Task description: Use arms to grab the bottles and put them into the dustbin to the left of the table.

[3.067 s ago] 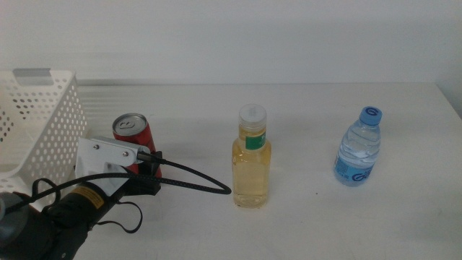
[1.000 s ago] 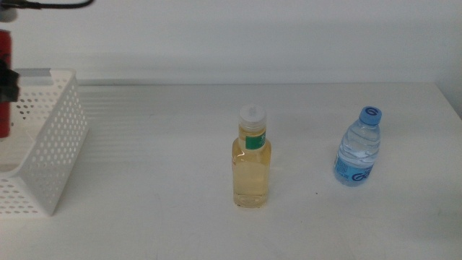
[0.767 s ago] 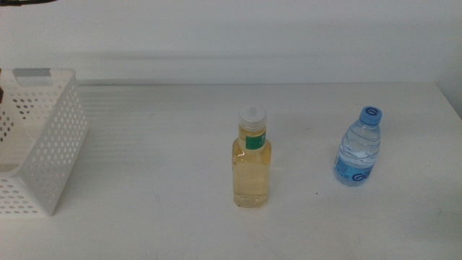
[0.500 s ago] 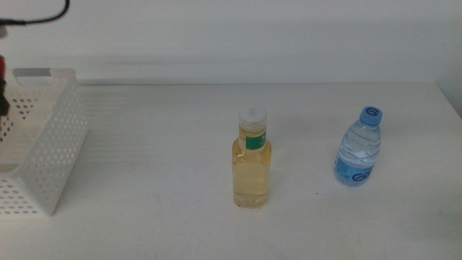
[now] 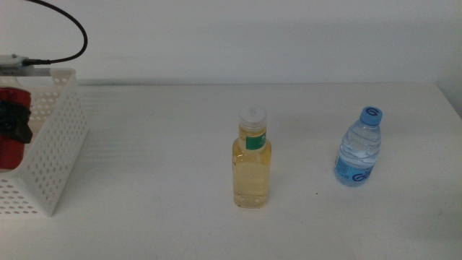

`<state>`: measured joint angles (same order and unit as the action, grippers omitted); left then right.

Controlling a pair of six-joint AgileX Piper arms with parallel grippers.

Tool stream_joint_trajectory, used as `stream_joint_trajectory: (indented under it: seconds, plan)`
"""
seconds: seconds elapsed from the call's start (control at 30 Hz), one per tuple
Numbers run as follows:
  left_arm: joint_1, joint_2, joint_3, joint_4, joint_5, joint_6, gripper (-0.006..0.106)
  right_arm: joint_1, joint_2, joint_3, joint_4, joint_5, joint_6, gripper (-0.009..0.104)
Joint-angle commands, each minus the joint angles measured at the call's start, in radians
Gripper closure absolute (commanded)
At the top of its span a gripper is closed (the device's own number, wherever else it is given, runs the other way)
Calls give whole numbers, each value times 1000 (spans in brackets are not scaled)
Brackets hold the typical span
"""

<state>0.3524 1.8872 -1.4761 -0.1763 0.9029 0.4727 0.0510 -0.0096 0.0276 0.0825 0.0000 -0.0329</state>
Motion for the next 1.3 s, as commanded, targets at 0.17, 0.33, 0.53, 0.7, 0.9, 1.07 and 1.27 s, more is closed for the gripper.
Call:
stream_joint_trajectory:
  seconds: [0.17,0.33,0.53,0.7,0.9,1.07,1.27]
  plan:
    - [-1,-22,-41,-68,-110,1,104,-6,-27,-7,-10,-77,-10,24]
    - [-1,11,-41,-59,-106,4,95,-6,-27,-7,-10,-77,-10,24]
    - [-1,17,-41,-57,-121,22,65,-6,-27,-7,-10,-77,-10,24]
    - [-1,17,-41,-47,-131,24,28,-6,-27,-7,-10,-77,-10,24]
    - [-1,6,-58,-49,-111,14,10,-6,-27,-7,-10,-77,-10,24]
    - [-1,-71,-69,-54,-101,-25,10,-6,-27,-7,-10,-77,-10,24]
    - [-1,-210,-45,-155,-80,-24,12,-6,-27,-7,-10,-77,-10,24]
